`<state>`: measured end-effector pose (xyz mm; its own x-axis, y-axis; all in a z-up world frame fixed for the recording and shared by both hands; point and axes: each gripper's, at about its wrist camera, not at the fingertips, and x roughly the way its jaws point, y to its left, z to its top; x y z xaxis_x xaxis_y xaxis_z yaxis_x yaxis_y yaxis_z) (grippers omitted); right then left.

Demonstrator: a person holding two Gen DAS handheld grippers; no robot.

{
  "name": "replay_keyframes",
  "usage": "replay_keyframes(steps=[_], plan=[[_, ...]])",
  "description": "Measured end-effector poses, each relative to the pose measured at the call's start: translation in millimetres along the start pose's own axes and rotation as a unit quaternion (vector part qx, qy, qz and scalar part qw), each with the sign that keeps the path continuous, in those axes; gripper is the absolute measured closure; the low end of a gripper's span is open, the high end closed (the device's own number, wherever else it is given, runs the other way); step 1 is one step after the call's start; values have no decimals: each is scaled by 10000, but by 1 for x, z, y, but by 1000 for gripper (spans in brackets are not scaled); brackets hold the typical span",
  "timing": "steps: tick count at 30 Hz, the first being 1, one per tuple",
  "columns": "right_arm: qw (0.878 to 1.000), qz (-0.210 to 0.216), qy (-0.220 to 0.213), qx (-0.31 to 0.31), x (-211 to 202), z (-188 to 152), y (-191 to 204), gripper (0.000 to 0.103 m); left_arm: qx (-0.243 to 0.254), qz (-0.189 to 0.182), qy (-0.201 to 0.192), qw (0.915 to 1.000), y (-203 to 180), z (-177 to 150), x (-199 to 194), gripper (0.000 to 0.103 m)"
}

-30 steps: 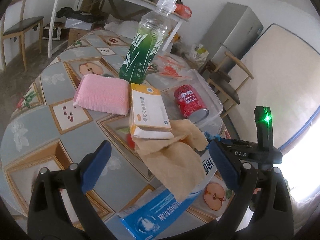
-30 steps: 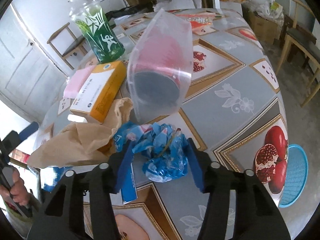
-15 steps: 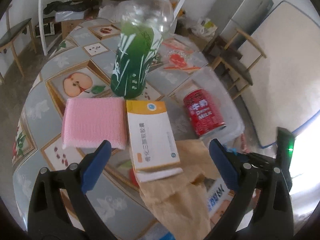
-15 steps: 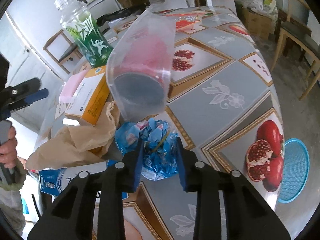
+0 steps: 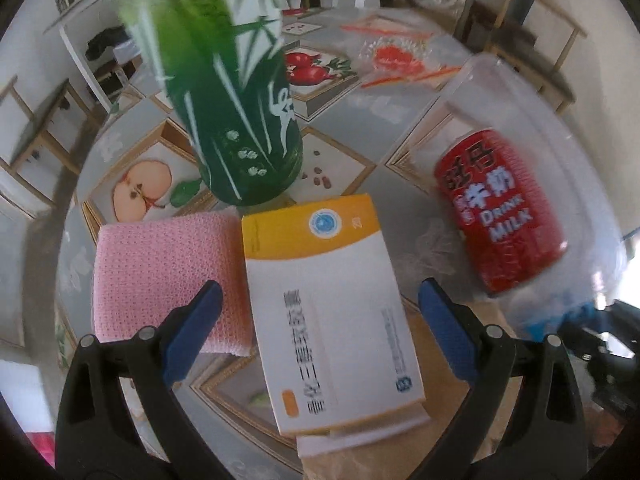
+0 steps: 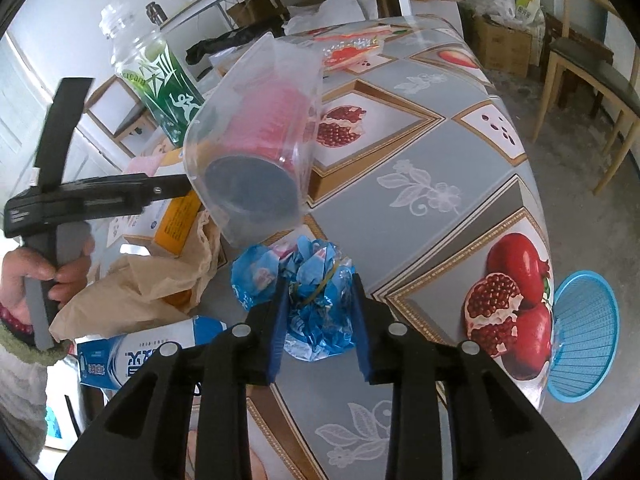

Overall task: Collect trash
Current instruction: 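Grasp the blue candy wrappers with the right tool while the left tool grasps the medicine box, then carry the wrappers and the orange-white medicine box to the blue wastebasket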

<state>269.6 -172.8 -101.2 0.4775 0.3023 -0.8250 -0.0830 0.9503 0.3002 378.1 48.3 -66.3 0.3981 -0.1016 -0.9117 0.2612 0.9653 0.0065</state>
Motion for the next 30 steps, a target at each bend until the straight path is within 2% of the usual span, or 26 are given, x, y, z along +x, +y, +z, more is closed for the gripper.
replay_keyframes(steps=[4,6,14,22,26,30], plan=[[10000,21,-27,1,-1,-2,-1,74,152,154,83,9997,-6,3,3,12],[10000,28,-37,-5,-1,-2,-2,74,173,202,146,9995,-6,4,6,29],[9999,64,-82,50,-4,-3,-6,74,55,82,84,9999,-4,1,0,30],[9996,103,-227,123,-16,-5,-10,74,-126,-82,-461,9988,1,-3,-40,30],[9992,129,-355,147,-27,-5,-8,74,-197,-178,-1020,9944,2,-8,-71,30],[9987,157,-458,150,-38,-5,-4,74,-292,-240,-1316,9906,4,-14,-95,30]])
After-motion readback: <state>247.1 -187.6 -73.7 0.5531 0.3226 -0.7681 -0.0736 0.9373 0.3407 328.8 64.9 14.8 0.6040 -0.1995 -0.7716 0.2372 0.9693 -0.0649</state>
